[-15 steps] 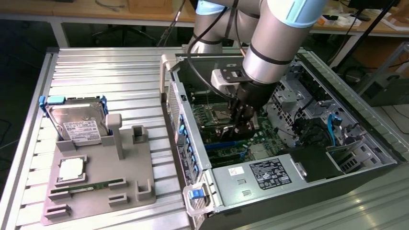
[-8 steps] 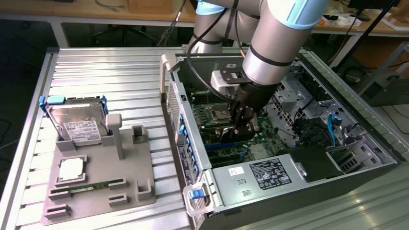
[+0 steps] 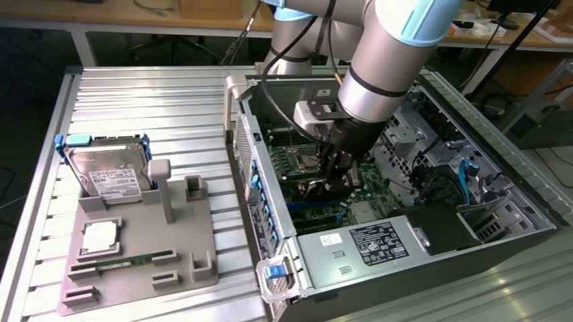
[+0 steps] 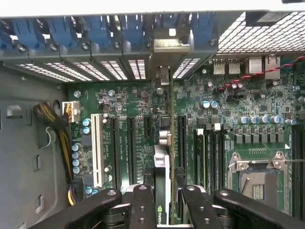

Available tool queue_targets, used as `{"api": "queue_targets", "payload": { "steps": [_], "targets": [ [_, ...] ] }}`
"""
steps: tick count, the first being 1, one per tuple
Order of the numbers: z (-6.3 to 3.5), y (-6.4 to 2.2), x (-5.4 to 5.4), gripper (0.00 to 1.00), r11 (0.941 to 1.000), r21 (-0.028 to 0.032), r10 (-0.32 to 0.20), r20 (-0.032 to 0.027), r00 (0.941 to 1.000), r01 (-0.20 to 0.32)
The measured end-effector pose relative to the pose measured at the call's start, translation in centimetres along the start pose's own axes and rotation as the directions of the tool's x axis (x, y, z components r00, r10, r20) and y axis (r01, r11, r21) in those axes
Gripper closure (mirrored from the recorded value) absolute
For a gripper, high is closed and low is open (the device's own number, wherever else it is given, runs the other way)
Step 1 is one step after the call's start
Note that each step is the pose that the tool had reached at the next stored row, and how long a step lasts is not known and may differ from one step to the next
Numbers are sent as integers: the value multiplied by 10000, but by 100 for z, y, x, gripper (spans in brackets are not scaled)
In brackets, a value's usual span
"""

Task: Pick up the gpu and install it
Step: 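Insert the gpu into the slot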

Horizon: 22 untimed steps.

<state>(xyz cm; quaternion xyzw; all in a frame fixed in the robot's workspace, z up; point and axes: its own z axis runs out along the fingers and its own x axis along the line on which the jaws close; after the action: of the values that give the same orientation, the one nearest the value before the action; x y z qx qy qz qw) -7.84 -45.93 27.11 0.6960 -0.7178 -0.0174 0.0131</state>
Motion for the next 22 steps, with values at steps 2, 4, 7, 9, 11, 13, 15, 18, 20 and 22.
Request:
{"api": "queue_targets", "payload": {
  "steps": [2,4,7,9,11,13,15,18,20,22],
  "targets": [
    [20,-1,0,73,10000,44,-2,0,10000,2],
    [35,6,1,73,9999,157,-6,1,10000,6],
    [49,66,1,73,9997,240,-8,7,10000,8],
    [50,73,0,73,9997,241,-8,7,10000,8],
    [49,73,1,73,9997,240,-8,5,10000,8],
    [49,73,1,73,9997,240,-8,6,10000,8],
    [49,73,1,73,9997,241,-8,6,10000,8],
    [60,73,1,73,9997,242,-9,8,10000,8],
    [76,72,1,73,9997,242,-11,3,10000,11],
    [86,74,-9,73,9997,246,-10,6,10000,9]
  ]
}}
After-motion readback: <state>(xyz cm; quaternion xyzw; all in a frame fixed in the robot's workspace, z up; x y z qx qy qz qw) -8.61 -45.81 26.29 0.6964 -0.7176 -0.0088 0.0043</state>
